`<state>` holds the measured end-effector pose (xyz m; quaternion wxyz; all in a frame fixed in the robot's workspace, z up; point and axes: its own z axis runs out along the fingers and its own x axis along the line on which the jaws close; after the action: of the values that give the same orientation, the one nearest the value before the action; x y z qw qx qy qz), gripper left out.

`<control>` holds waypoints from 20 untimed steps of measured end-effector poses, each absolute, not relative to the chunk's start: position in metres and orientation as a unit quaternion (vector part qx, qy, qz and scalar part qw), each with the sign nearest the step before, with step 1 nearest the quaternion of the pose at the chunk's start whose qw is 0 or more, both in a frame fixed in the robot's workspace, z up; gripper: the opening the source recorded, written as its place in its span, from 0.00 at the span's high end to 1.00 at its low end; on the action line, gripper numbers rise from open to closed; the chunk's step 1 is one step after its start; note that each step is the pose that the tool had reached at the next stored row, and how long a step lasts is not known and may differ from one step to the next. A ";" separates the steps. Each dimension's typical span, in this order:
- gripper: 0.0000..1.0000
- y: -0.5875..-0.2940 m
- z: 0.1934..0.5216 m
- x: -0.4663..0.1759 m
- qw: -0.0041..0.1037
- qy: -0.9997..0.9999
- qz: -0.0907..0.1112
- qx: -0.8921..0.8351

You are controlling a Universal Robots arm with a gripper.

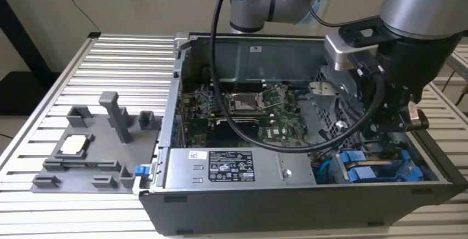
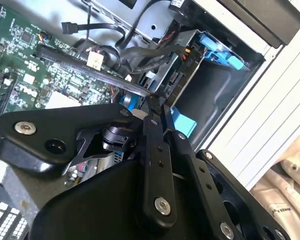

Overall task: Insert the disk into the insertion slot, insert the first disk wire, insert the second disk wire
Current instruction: 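Insert the second disk wire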

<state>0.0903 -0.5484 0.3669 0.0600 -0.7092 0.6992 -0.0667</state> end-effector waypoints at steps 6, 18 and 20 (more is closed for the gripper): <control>0.84 -0.550 0.367 0.093 0.057 0.700 -0.063 -0.709; 0.84 -0.564 0.365 0.113 0.031 0.702 -0.034 -0.711; 0.84 -0.565 0.364 0.116 0.034 0.702 -0.030 -0.711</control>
<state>0.1160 -0.5645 0.3637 0.0343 -0.7108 0.7019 -0.0302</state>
